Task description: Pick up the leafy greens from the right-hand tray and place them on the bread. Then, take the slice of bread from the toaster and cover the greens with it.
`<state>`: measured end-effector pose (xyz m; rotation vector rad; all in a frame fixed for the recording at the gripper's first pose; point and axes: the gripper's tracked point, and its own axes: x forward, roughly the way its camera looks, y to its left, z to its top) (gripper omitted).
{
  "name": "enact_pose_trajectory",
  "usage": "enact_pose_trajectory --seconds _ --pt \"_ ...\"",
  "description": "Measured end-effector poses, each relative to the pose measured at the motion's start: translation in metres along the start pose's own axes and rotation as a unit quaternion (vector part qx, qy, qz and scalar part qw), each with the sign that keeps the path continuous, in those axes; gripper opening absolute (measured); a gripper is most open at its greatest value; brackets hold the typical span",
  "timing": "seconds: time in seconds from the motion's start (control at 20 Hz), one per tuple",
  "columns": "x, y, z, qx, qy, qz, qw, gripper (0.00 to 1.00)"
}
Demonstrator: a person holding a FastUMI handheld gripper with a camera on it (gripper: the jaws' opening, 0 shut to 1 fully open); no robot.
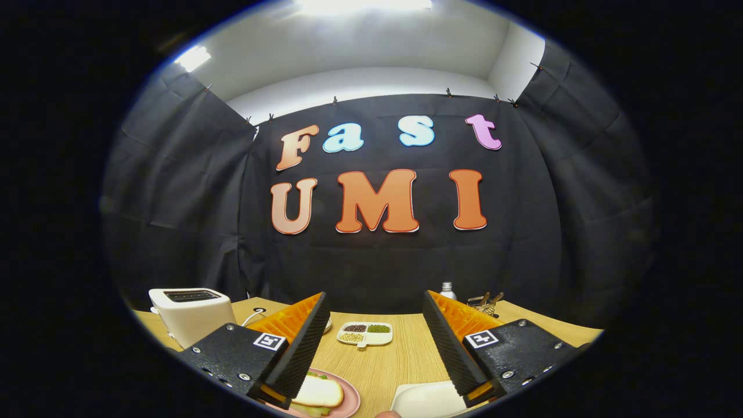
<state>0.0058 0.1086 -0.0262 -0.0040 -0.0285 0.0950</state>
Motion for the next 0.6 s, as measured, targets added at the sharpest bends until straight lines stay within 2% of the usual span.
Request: enact_pose_trajectory --seconds 0.6 --pt "0.0027 0.0084 -0.0065 -0.005 0.013 0.01 1.0 0.97"
